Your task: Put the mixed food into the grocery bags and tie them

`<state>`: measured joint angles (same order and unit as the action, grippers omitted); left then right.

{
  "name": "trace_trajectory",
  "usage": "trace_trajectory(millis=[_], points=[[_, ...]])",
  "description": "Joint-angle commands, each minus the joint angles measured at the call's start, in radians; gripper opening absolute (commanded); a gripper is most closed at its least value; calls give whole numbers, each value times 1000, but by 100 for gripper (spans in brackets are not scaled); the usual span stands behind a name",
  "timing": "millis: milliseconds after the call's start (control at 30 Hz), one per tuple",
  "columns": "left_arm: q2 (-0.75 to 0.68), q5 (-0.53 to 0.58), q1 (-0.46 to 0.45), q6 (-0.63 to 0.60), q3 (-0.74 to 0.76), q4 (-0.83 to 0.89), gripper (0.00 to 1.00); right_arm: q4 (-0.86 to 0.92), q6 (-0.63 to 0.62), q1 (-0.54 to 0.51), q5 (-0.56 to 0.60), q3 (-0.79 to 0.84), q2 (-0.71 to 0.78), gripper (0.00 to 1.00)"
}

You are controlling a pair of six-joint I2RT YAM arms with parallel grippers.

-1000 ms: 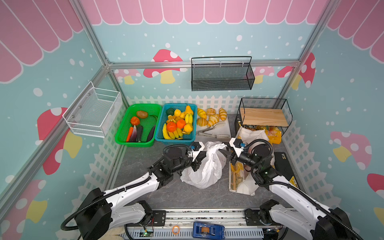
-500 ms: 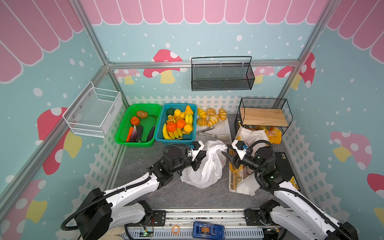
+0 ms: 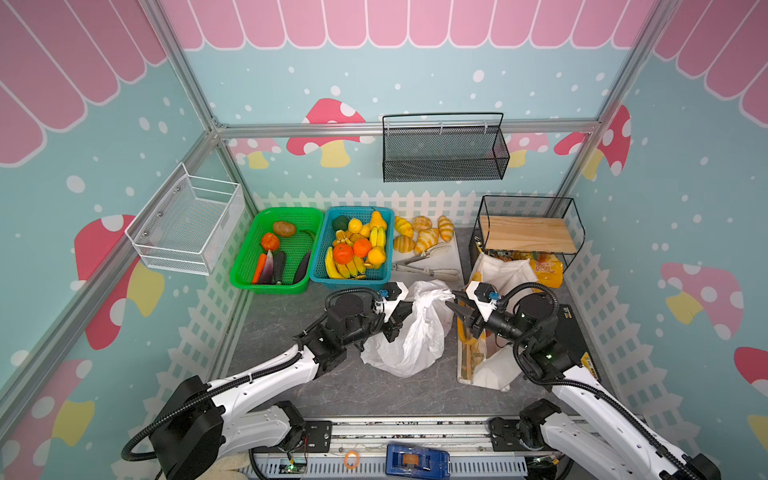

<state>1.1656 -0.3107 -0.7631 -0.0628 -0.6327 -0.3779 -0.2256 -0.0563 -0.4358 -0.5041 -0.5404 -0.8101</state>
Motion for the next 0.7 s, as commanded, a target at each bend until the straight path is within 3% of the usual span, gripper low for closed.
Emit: trace_trajectory(millis=[0,267,500,667], points=[[-10,-14,2,0,-2,-3,0,9,-26,0,-26,-39,-10,26],[-22,14,1,15,-1,-2,0,27,-10,0,-17,-48,-7,0],[-99,84,2,145,-8,65,0,152,62,0,85,-66,11,0],[-152,110,2,165,-7,153,0,173,71,0,109,-54,11,0]])
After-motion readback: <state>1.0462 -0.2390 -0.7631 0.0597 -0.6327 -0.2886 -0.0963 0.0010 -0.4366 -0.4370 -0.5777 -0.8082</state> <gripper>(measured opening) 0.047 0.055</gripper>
